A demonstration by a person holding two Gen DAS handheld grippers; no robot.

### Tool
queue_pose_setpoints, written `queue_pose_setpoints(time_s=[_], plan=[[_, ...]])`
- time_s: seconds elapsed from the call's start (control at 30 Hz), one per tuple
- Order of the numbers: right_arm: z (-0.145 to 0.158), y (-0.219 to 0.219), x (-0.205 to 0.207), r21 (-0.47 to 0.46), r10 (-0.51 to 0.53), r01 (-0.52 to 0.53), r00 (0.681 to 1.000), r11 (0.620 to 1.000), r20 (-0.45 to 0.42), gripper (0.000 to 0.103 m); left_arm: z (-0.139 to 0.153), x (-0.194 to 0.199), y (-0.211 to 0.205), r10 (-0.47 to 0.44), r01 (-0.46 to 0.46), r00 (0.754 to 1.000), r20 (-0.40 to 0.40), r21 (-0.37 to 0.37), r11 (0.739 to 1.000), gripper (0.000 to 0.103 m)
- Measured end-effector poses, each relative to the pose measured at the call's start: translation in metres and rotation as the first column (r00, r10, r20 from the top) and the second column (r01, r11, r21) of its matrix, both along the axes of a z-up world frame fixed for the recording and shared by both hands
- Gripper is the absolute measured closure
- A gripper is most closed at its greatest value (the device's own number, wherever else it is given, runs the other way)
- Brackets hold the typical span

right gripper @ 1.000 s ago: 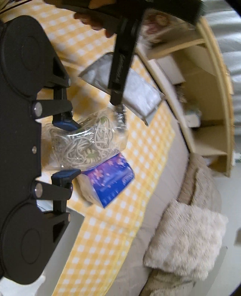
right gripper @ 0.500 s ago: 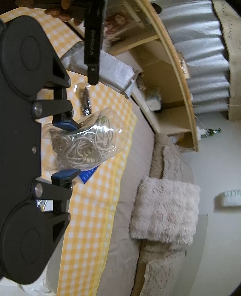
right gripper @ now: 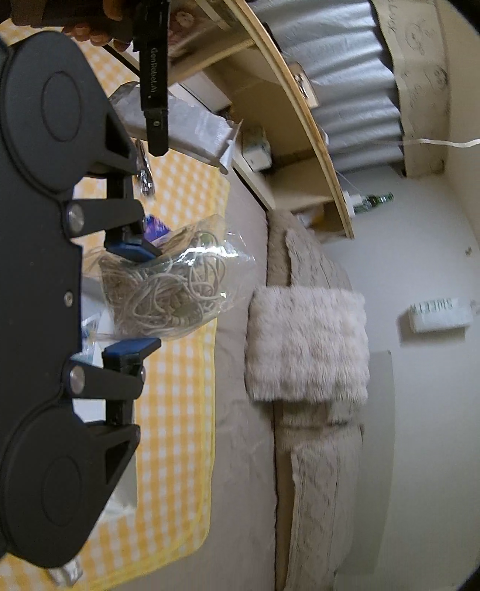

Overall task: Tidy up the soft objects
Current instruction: 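Carry the cushion package and rubber-band bag into the white tray and open both tools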

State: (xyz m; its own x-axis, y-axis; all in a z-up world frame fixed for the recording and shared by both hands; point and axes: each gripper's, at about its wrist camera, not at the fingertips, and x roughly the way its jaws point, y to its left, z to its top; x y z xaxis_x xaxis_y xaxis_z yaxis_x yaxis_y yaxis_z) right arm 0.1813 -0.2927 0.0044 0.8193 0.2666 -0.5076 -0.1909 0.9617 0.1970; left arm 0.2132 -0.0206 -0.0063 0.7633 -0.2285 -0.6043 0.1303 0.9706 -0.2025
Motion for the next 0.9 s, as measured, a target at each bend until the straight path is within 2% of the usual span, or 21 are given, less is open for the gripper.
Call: queue_pose_setpoints(time_s=[0.2,0.37,0.6,0.77,0.9], plan=[[-0.004,-0.04,-0.011,-0.016,-0.069,0.068,0.997,0.998,-0.026,0.059,-0.005,0.004,-0.037,-0.074,0.074,0.997,-0.013,-0.029,0.997,0.05],[-0.015,-0.073,-0.019,-0.03,-0.131,0.129,0.988,0.991,-0.081,0.058,-0.014,0.006,-0.076,-0.155,0.152,0.987,-0.045,-0.066,0.986,0.05],[-0.037,-0.113,-0.026,-0.051,-0.199,0.193,0.961,0.98,-0.193,0.058,-0.04,0.004,-0.129,-0.24,0.209,0.963,-0.121,-0.222,0.952,0.05],[-0.048,-0.14,-0.035,-0.056,-0.243,0.237,0.944,0.97,-0.222,0.058,-0.07,0.002,-0.167,-0.297,0.216,0.934,-0.198,-0.351,0.911,0.05],[-0.054,-0.158,-0.042,-0.049,-0.272,0.269,0.932,0.962,-0.24,0.058,-0.091,-0.002,-0.191,-0.333,0.217,0.918,-0.216,-0.428,0.877,0.05]])
